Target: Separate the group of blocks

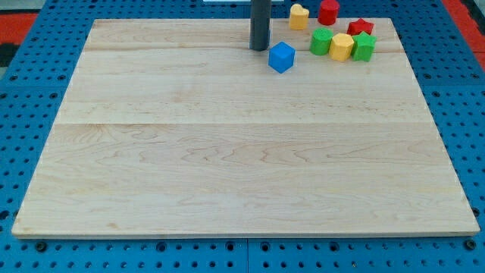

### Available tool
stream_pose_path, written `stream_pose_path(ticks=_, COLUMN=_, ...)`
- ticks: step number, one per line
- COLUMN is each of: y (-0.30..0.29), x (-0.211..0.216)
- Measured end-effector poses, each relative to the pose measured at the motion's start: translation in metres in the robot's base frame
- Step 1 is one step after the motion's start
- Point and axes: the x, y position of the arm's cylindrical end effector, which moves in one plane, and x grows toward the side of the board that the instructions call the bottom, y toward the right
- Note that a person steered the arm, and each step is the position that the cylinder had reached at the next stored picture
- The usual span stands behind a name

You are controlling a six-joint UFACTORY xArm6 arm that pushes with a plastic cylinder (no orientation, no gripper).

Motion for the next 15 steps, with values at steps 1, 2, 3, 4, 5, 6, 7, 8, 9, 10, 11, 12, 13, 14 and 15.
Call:
stream_pose_path(ticks=1, y=-0.040, x=0.026)
stream_pose_path(ticks=2, y=-0.040, x=0.069)
stream_pose_path(ticks=3, y=-0.022, x=0.107)
stream_pose_path(ticks=4, y=0.012, x=0.133)
stream_pose_path(ticks=5, y=0.067, x=0.141)
stream_pose_path(ticks=6, y=0.132, x=0.131)
stream_pose_path(ticks=7, y=0.192, x=0.113)
stream_pose_path(ticks=8, y=0.238, x=0.085)
stream_pose_path(ticks=9, y=0.258, x=0.043)
stream_pose_path(ticks=10, y=0.269, x=-0.002)
stream_pose_path(ticks=11, y=0.273, x=-0.043)
stream_pose_path(ticks=12, y=0.254, x=-0.054)
stream_pose_path(ticks=13, y=0.211, x=-0.036)
stream_pose_path(ticks=14, y=0.165, x=-0.009)
stream_pose_path(ticks=15, y=0.112, x=0.018)
